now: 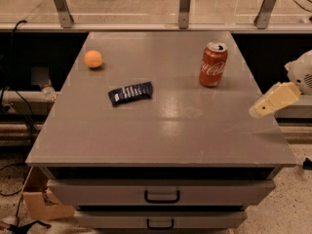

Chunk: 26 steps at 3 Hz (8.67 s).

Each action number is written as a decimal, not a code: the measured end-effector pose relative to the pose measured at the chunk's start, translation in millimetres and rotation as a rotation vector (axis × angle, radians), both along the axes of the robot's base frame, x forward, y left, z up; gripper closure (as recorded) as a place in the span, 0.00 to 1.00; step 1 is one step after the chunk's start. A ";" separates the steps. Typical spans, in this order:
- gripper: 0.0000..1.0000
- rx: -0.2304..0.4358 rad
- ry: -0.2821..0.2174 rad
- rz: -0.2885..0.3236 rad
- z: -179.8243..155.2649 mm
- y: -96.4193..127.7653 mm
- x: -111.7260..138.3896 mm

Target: Knock coke can over

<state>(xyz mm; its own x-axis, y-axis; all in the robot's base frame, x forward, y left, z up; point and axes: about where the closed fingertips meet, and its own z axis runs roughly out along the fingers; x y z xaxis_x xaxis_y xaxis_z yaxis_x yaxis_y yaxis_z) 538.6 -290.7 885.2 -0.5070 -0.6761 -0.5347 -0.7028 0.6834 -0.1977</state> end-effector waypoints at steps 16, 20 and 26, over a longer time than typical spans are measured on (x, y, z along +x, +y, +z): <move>0.87 0.465 -0.404 0.206 12.0 103.0 138.8; 1.00 -0.341 -0.225 0.873 -0.7 83.7 116.4; 0.85 -0.516 0.038 1.272 -48.0 103.0 86.6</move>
Offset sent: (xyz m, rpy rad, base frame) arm 0.0210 -0.0025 0.0081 0.0158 -0.0749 -0.0411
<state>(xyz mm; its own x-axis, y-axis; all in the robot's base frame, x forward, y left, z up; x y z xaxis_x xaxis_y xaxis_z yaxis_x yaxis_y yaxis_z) 625.2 -187.7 837.2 0.5979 -0.7973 -0.0832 -0.7941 -0.5750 -0.1970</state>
